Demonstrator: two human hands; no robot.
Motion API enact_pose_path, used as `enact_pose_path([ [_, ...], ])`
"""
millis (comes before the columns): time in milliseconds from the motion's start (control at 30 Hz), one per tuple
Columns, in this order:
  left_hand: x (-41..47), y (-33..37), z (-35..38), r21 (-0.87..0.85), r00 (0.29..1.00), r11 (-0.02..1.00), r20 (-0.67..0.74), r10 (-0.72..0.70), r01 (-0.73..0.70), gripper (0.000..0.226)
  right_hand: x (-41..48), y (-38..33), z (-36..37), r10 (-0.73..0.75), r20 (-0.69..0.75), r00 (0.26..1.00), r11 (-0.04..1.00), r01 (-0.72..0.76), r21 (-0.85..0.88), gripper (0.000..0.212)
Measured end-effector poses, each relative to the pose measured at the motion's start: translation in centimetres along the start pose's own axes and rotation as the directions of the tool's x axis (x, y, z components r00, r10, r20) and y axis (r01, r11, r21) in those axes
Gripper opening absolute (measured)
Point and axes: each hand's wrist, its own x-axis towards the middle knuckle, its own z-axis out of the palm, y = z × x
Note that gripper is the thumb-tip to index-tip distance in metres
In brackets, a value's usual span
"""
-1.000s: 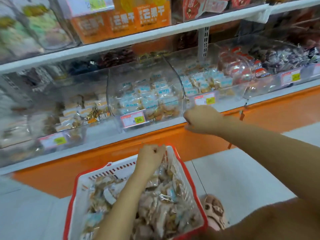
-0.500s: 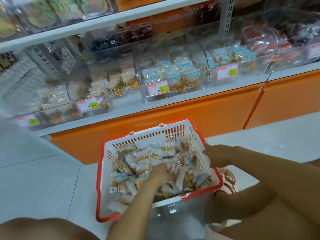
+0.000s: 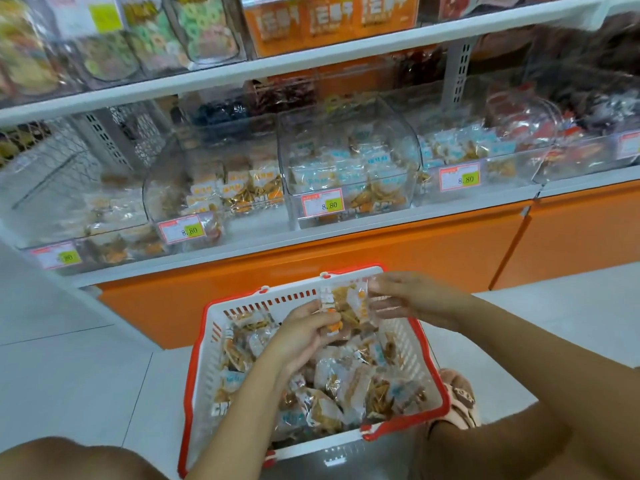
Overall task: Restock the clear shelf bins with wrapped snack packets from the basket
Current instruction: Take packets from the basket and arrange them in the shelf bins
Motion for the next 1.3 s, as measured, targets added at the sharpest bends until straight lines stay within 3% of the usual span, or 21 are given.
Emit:
enact_pose_path([
  [100, 0.1, 1.1, 1.0, 0.024, 0.992, 0.992, -0.023, 0.122, -0.122, 0.052, 0.3, -1.6, 0.3, -0.062, -0.035, 0.997, 0.998, 0.062, 0.000, 0.038],
  [200, -0.3, 2.4, 2.2, 0.143, 0.963, 0.958, -0.074, 0.259, -0.247, 0.033, 0.2, -2.7, 0.6, -0.101, -0.044, 0.994, 0.994, 0.099, -0.055, 0.050],
  [267, -0.5, 3.3, 2.7, 0.237, 0.936, 0.922, -0.105, 0.337, -0.306, 0.019, 0.3, -3.3, 0.5, -0.129, -0.052, 0.990, 0.989, 0.125, -0.082, 0.040],
  [367, -0.3, 4.6, 2.8, 0.334, 0.900, 0.877, -0.144, 0.411, -0.347, 0.032, 0.5, -4.6, 0.0, -0.145, -0.050, 0.988, 0.985, 0.140, -0.102, 0.034],
  [467, 0.1, 5.9, 2.9, 0.288, 0.906, 0.898, -0.167, 0.390, -0.334, 0.033, 0.6, -6.0, -0.7, -0.173, -0.033, 0.984, 0.981, 0.170, -0.094, 0.032],
  [600, 1.1, 7.8, 3.2, 0.056, 0.955, 0.965, -0.140, 0.263, -0.257, 0.016, 1.3, -6.9, -0.9, -0.208, -0.134, 0.969, 0.965, 0.225, 0.135, 0.019],
  [733, 1.6, 8.7, 3.4, 0.125, 0.972, 0.971, -0.097, 0.214, -0.202, 0.023, 1.7, -7.3, -0.9, -0.228, -0.219, 0.949, 0.947, 0.269, 0.178, 0.035],
  [833, 2.4, 9.1, 3.3, 0.228, 0.971, 0.952, -0.081, 0.227, -0.204, 0.016, 2.3, -7.8, -0.7, -0.256, -0.343, 0.904, 0.956, 0.289, 0.048, 0.049],
  [967, 2.7, 9.8, 3.7, 0.339, 0.891, 0.859, -0.109, 0.442, -0.384, 0.016, 2.8, -9.5, -0.6, -0.293, -0.377, 0.879, 0.956, 0.265, -0.125, 0.062],
  [1067, 3.1, 10.2, 3.3, 0.427, 0.805, 0.778, -0.167, 0.570, -0.462, 0.042, 2.9, -11.2, -0.6, -0.309, -0.386, 0.869, 0.950, 0.260, -0.174, 0.056],
  [1133, 3.2, 10.5, 3.2, 0.379, 0.810, 0.809, -0.211, 0.547, -0.448, 0.053, 3.2, -12.0, -0.6, -0.311, -0.413, 0.856, 0.950, 0.269, -0.157, 0.050],
  [1233, 2.7, 11.5, 3.9, 0.021, 0.870, 0.903, -0.258, 0.420, -0.429, 0.037, 3.9, -12.9, 0.0, -0.272, -0.435, 0.858, 0.961, 0.269, -0.071, 0.051],
  [1300, 2.4, 12.2, 4.0, -0.164, 0.884, 0.883, -0.251, 0.395, -0.441, 0.031, 4.5, -13.9, 0.6, -0.279, -0.425, 0.861, 0.960, 0.265, -0.092, 0.050],
])
